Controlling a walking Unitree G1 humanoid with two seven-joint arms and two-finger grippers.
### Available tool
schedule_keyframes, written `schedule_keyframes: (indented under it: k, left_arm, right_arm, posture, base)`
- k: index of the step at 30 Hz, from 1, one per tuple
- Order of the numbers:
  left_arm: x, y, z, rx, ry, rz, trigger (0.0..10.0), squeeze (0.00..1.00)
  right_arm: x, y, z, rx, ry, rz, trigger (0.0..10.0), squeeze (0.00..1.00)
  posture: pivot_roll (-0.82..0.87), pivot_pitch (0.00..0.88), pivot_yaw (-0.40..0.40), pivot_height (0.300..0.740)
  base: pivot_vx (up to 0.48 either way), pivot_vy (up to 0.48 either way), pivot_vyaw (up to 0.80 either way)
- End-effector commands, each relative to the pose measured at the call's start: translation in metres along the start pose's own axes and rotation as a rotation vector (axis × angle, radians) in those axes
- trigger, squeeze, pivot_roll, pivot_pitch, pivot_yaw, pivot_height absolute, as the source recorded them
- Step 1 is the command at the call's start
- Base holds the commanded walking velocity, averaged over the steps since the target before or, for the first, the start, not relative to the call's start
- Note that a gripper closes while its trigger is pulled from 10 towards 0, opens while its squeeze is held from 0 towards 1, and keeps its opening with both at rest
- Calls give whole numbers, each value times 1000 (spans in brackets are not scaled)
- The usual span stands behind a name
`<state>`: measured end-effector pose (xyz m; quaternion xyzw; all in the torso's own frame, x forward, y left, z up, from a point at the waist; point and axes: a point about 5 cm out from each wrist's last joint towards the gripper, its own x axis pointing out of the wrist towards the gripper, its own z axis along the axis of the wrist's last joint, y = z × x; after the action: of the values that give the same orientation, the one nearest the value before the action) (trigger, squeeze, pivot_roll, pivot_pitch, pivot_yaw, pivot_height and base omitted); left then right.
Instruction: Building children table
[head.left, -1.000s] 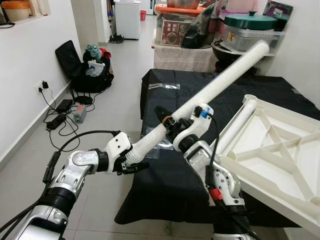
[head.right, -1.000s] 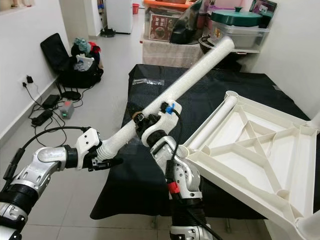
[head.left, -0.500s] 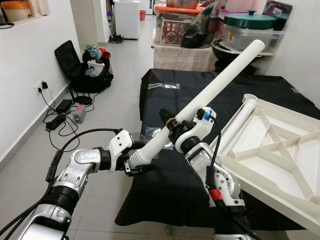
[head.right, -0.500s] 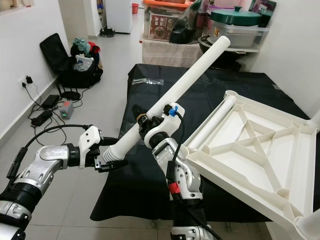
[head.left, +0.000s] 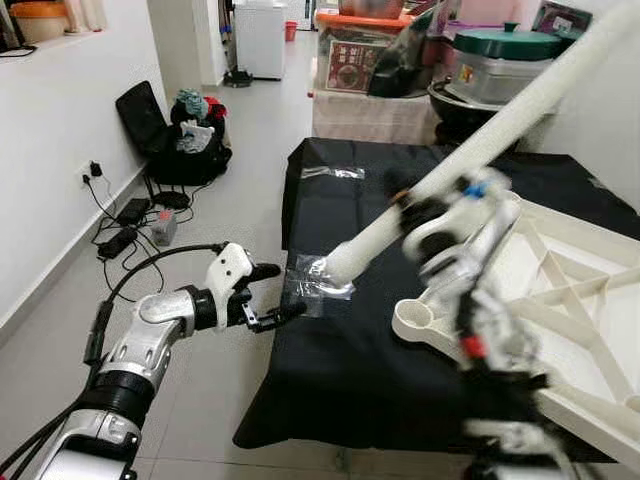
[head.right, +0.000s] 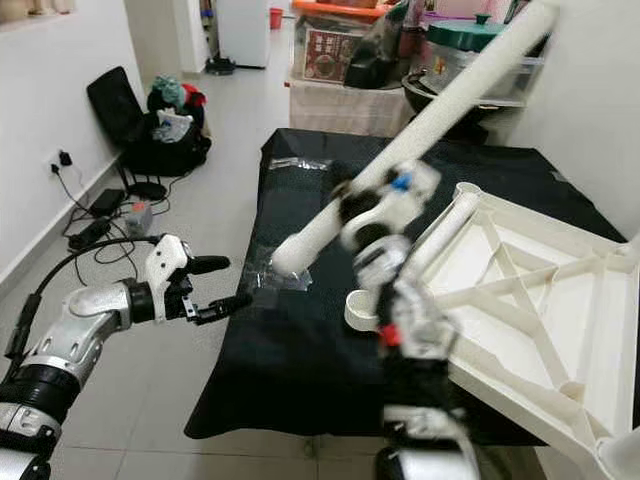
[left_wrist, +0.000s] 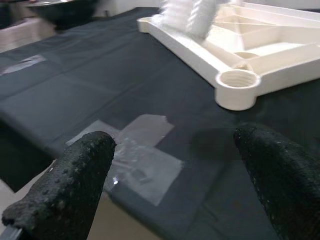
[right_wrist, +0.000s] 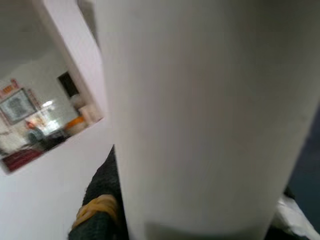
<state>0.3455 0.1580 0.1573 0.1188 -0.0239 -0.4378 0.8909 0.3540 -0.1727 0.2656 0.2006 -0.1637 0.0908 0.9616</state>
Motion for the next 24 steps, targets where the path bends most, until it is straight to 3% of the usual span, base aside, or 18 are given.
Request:
schedule_keyframes:
  k: [1,2,8,9,11,12,13,14,18,24]
  left_arm:
    - [0,-2,-2,-17,-4,7,10000,1000]
    - [-2,-5,-5,-38,-11,25,10000,1000]
    - [-9,-11,-14,-82,-9,76,10000,1000]
    - [-13,-11,-19,-93,3,102,10000,663]
    - [-14,-11,-20,-95,7,110,10000,663]
    - [-14,-11,-20,-97,9,116,10000,133]
    - [-14,-11,-20,-97,9,116,10000,133]
    - [-14,-10,-20,-98,10,123,10000,0]
    - [-11,-10,-18,-104,5,140,10000,0]
    - [-12,-12,-19,-108,13,153,10000,0]
  right_arm:
    - [0,0,-3,-18,7,15,0,0]
    - [-1,-7,4,-110,7,29,0,0]
    - [-10,-28,12,-261,43,57,0,0]
    - [-18,-37,12,-315,79,77,0,0]
    - [-21,-40,11,-332,91,82,0,0]
    - [-24,-43,9,-340,108,80,0,0]
    - [-24,-43,9,-340,108,80,0,0]
    - [-29,-46,6,-350,128,78,0,0]
    - [-40,-57,-4,-354,177,58,0,0]
    - [-48,-59,-14,-323,195,49,0,0]
  posture:
    - [61,0,-63,740]
    - [64,0,-67,740]
    - [66,0,-68,740]
    - [66,0,-68,740]
    - [66,0,-68,740]
    - [60,0,-66,740]
    - [60,0,-66,740]
    - [59,0,-63,740]
    - [58,0,-58,740]
    - [55,0,-55,740]
  base:
    - [0,0,0]
    - [0,0,0]
    - [0,0,0]
    - [0,0,0]
    - [0,0,0]
    - [0,0,0]
    - [0,0,0]
    - [0,0,0]
    - [0,0,0]
    - [0,0,0]
